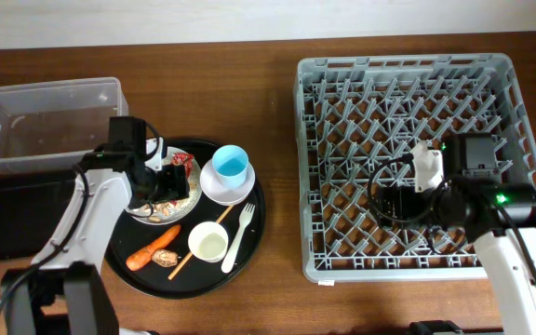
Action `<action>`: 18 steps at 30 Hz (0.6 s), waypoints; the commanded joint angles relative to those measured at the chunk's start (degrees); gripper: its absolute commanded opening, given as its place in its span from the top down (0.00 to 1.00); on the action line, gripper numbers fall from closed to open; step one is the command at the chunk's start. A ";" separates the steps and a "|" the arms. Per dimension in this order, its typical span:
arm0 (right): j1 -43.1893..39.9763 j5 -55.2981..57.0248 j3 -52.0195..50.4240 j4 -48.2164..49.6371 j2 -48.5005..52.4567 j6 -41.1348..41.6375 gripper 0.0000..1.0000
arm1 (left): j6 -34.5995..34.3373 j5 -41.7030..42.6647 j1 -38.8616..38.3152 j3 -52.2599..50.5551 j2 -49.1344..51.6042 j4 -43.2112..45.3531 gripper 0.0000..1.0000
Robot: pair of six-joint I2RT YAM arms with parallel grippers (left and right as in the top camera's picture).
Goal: Sort waste into correct bins and load items into the dishwasher rack
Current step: 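Reach left gripper to the plate and grasp the red wrapper, then carry the red wrapper left and drop it into the clear bin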
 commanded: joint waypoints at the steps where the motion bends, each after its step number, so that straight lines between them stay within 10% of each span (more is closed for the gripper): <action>1: 0.11 0.50 0.96 -0.20 0.39 -0.15 0.01 | -2.10 -0.17 0.35 0.42 3.13 0.50 0.21; 5: 0.11 0.52 0.96 -0.15 0.39 -0.15 0.01 | -2.08 -1.09 0.35 0.42 3.78 3.04 0.48; 18: 0.11 0.50 0.96 -0.26 0.39 -0.15 0.01 | -2.10 -4.22 0.35 0.35 5.20 2.54 0.60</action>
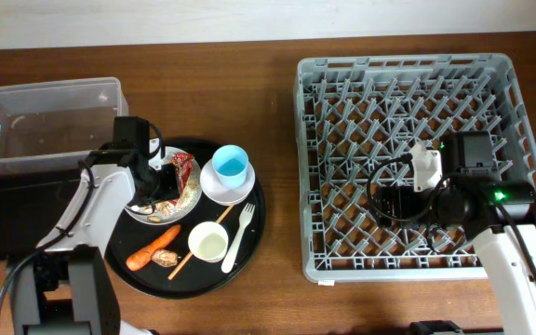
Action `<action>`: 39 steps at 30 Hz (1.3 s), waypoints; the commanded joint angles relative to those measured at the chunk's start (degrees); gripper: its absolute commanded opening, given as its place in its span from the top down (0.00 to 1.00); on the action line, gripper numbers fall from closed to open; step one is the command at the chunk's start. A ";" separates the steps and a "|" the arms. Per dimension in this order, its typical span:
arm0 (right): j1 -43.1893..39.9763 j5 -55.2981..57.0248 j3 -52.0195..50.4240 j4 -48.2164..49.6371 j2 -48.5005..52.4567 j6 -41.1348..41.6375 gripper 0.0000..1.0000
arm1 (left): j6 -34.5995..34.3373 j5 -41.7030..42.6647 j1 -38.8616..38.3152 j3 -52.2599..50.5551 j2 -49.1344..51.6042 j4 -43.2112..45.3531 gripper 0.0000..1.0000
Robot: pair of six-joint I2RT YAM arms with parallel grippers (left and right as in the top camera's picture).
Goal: Sort waste into correct bins and load items into the dishwasher rack
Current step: 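Carry the red wrapper left and drop it into the clear bin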
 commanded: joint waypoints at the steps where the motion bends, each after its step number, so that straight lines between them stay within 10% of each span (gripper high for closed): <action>1: 0.11 0.55 0.96 -0.17 -0.02 -0.17 0.01 | -0.07 -0.79 0.35 0.35 2.62 -0.04 0.66; 4: 0.11 0.55 0.96 -0.20 -0.02 -0.17 0.01 | -0.04 -0.83 0.35 0.39 3.02 0.83 0.99; 14: 0.11 1.05 0.96 -0.24 -0.02 -0.17 0.01 | 0.17 -13.18 0.55 17.55 -6.29 -6.32 0.99; 25: 0.11 3.32 0.96 -0.50 -0.02 -0.13 0.01 | -4.35 -13.70 18.49 19.41 2.51 8.96 0.99; 26: 0.11 3.34 0.96 -0.52 -0.02 -0.13 0.01 | -4.33 -13.00 18.73 19.41 3.30 9.94 0.67; 29: 0.11 3.34 0.96 -0.52 -0.02 -0.13 0.01 | -4.33 -12.96 18.73 20.00 3.06 11.23 0.32; 34: 0.11 3.39 0.96 -0.48 -0.02 -0.15 0.01 | -4.33 -0.07 18.73 20.96 -1.75 3.58 0.32; 39: 0.11 3.37 0.96 -0.74 -0.02 -0.15 0.01 | -4.33 6.10 18.69 20.09 -3.63 -25.38 0.25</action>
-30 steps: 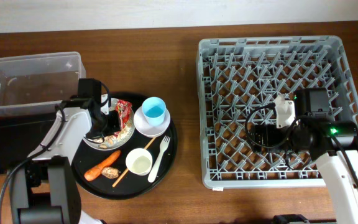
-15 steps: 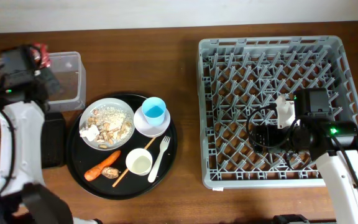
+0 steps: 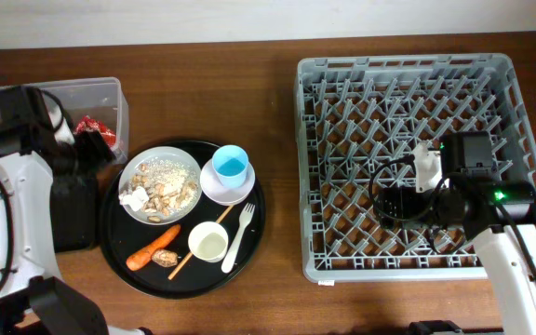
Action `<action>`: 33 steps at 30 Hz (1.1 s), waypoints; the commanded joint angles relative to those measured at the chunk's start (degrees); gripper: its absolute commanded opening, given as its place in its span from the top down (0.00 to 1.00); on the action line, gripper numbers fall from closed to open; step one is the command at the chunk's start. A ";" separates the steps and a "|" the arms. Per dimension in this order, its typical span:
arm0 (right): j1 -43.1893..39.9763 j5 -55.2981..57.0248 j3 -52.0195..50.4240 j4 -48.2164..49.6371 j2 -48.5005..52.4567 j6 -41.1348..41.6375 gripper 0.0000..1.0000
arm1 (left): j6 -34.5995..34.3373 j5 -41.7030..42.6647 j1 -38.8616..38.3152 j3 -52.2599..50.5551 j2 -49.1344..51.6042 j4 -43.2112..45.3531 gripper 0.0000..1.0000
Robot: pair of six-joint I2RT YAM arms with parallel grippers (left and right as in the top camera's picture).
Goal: Sort waste into correct bins and load items into the dishwasher rack
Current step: 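Carry the red wrapper left and drop it into the clear bin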
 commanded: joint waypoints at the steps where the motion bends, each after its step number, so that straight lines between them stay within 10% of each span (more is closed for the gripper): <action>1: 0.11 0.37 0.90 -0.24 -0.04 -0.13 0.01 | -0.31 0.68 0.15 -1.51 -0.59 -7.74 0.25; 25: 0.11 0.37 0.90 -1.16 -0.04 -0.13 0.01 | -0.55 -2.10 -4.85 -21.14 1.95 19.21 0.34; 33: 0.11 0.37 0.90 -1.11 -0.04 -0.15 0.01 | -0.55 -1.68 -4.85 -21.14 3.56 19.43 0.75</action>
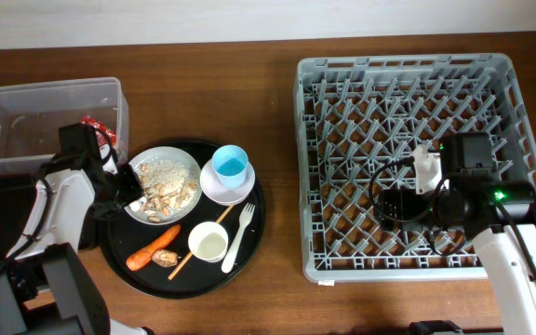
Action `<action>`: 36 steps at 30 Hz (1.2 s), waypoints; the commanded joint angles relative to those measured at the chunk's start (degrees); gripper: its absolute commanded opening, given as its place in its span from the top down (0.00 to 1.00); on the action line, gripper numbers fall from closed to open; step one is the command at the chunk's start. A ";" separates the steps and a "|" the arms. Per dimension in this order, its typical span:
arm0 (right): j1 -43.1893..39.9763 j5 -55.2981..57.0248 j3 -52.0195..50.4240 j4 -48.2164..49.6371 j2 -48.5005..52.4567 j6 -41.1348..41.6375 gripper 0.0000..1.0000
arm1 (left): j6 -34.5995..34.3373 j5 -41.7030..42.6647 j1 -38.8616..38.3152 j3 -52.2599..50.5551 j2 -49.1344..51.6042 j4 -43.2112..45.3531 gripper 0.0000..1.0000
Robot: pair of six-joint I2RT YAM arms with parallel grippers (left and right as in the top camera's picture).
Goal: Sort waste into correct bins and load items into the dishwasher rack
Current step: 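Carry the red wrapper left and drop it into the clear bin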
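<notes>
A red wrapper [90, 124] lies in the right end of the clear plastic bin [26, 102]. My left gripper [128, 194] is low over the left rim of the plate of food scraps [167, 184] on the black tray [249, 214]; it looks open and empty. Also on the tray are a blue cup [231, 166] on a white saucer [223, 193], a small white cup [207, 244], a white fork [240, 236], a carrot [151, 249] and a wooden stick [196, 246]. My right gripper [400, 202] hovers inside the grey dishwasher rack [342, 74], its fingers lost against a dark round shape.
A black bin [3, 219] sits at the left table edge, under my left arm. A small brown scrap [166, 260] lies beside the carrot. Bare wooden table separates tray and rack.
My left gripper was at the clear bin holding the red wrapper. Now the wrapper lies in the bin, and the gripper is back at the plate's left rim. The right arm has not moved.
My left gripper was on the plate at the red wrapper in both of the first two moments. Then it held the wrapper at the clear bin, off the plate. Now the wrapper rests in that bin and the gripper is by the plate again. The right arm stayed put throughout.
</notes>
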 commanded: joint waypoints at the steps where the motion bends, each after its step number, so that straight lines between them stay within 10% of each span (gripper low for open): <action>1: 0.11 0.35 0.90 -0.17 -0.07 -0.13 0.01 | 0.13 -0.26 -0.02 -0.48 0.50 0.09 0.86; 3: 0.11 0.35 0.90 -0.20 -0.07 -0.11 0.01 | 0.13 -0.24 -0.02 -0.46 0.50 0.11 1.00; 12: 0.11 0.35 0.90 -0.20 -0.07 -0.11 0.01 | 3.45 -0.55 0.15 16.41 -4.92 -7.61 1.00; 20: 0.11 0.33 0.90 -0.07 -0.07 -0.11 0.01 | 3.61 -13.79 0.22 23.76 -1.70 8.33 0.99; 27: 0.11 0.33 0.90 -0.37 -0.07 -0.11 0.01 | 3.61 -13.77 1.49 23.78 5.09 11.56 0.28; 36: 0.11 0.35 0.90 -1.11 -0.07 -0.09 0.01 | 3.58 -10.03 1.66 23.76 5.42 11.28 0.22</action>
